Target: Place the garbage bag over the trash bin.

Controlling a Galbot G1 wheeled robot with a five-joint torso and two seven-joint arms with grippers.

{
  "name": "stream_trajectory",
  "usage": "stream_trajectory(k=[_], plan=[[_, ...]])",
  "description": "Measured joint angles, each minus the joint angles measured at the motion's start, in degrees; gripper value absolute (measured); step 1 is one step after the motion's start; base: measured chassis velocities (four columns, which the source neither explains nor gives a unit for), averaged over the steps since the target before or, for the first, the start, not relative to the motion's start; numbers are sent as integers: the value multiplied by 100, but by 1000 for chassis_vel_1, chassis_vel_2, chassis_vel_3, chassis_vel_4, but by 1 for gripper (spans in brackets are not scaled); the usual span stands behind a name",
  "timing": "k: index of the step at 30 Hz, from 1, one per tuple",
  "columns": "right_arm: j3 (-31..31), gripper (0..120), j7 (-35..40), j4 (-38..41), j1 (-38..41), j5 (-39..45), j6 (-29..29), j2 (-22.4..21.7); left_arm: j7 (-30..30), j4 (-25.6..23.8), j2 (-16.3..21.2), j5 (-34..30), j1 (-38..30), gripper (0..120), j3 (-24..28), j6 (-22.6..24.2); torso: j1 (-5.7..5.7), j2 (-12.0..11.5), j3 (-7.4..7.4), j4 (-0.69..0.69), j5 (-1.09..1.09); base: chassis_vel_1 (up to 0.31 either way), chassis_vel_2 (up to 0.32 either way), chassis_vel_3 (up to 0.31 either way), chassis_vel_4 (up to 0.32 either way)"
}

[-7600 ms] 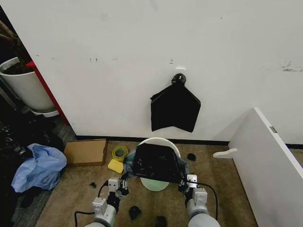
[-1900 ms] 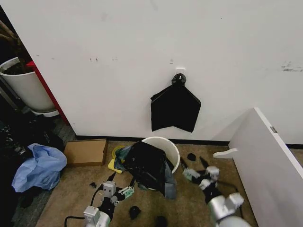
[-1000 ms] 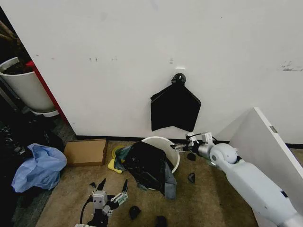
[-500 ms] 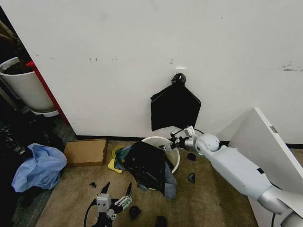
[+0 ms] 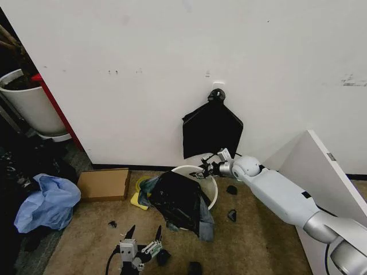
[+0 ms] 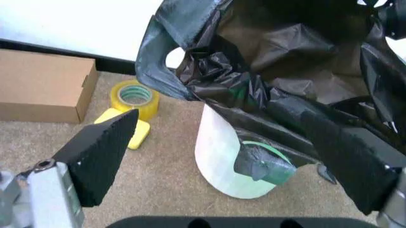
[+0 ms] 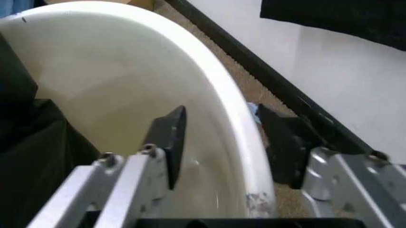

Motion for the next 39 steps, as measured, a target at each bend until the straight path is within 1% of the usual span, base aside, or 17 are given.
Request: stream_trajectory(k=[1, 2, 10, 13, 14, 18, 22, 24, 25, 26, 27, 28, 30, 32, 36, 38, 39], plan=[[-2, 38, -18, -3, 0, 0, 11, -5, 2, -1, 3, 1, 4, 100, 3, -1, 0, 0, 0, 0, 0, 0, 0, 0, 0], [-2, 38, -18, -3, 0, 0, 11, -5, 2, -1, 3, 1, 4, 100, 3, -1, 0, 0, 0, 0, 0, 0, 0, 0, 0], [-11, 5, -57, 66, -88, 15, 38, -57, -3, 10, -52, 66, -11, 100, 11, -13, 0, 0, 0, 0, -1, 0, 0, 0, 0], [19, 2, -1, 141, -128, 76, 13, -73, -5, 2, -58, 66, 24, 100, 9, -17, 0, 0, 0, 1, 2, 0, 0, 0, 0], [45, 2, 66, 195, -152, 125, -17, -91, -5, -16, -58, 66, 40, 100, 5, -18, 0, 0, 0, 3, 1, 0, 0, 0, 0], [122, 2, 257, 321, -224, 220, -67, -138, -7, -38, -56, 63, 48, 100, -7, -20, 0, 0, 0, 2, 0, 0, 0, 0, 0], [622, 2, 1027, 892, -721, 783, -268, -361, -20, -108, -41, 21, 20, 100, -9, -18, 0, 0, 0, 0, 1, 0, 0, 0, 0], [860, 2, 1326, 1138, -950, 986, -338, -442, -21, -132, -38, 14, 12, 100, -7, -13, 0, 0, 0, 0, 0, 0, 0, 0, 0], [860, 2, 1326, 1138, -950, 986, -338, -442, -21, -132, -38, 14, 12, 100, -7, -13, 0, 0, 0, 0, 0, 0, 0, 0, 0], [997, 2, 1561, 1299, -1092, 1105, -348, -476, -22, -147, -37, 9, 6, 100, -5, -11, 0, 0, 0, -1, 0, 0, 0, 0, 0], [1196, 2, 2096, 1601, -1349, 1294, -325, -506, -22, -167, -36, -5, -1, 100, -5, -2, 0, 0, 0, -1, 0, 0, 0, 0, 0], [1319, 2, 2438, 1815, -1531, 1424, -318, -516, -22, -180, -33, -23, -7, 100, -4, 8, 0, 0, 0, -1, 1, 0, 0, 0, 0], [1475, 2, 2939, 2149, -1834, 1602, -267, -551, -23, -203, -8, -64, -20, 100, 2, 42, 0, 0, 0, 0, 0, 0, 0, 0, 0], [1524, 2, 3089, 2247, -1930, 1646, -252, -556, -24, -209, 5, -72, -24, 100, 7, 53, 0, 0, 0, 0, -1, 0, 0, 0, 0], [1873, 2, 4309, 2954, -2635, 1939, -137, -494, -27, -283, 93, -81, -65, 100, 36, 101, 0, 0, -1, 0, -1, 0, 0, 0, 0], [1918, 2, 4489, 3047, -2749, 1946, -98, -467, -29, -301, 102, -81, -66, 100, 37, 105, -1, 0, -1, 0, -1, 0, 0, 0, 0], [1986, 2, 4876, 3234, -2971, 1951, -39, -404, -30, -337, 120, -83, -65, 100, 37, 113, 0, 0, -1, 0, 0, 0, 0, 0, 0]])
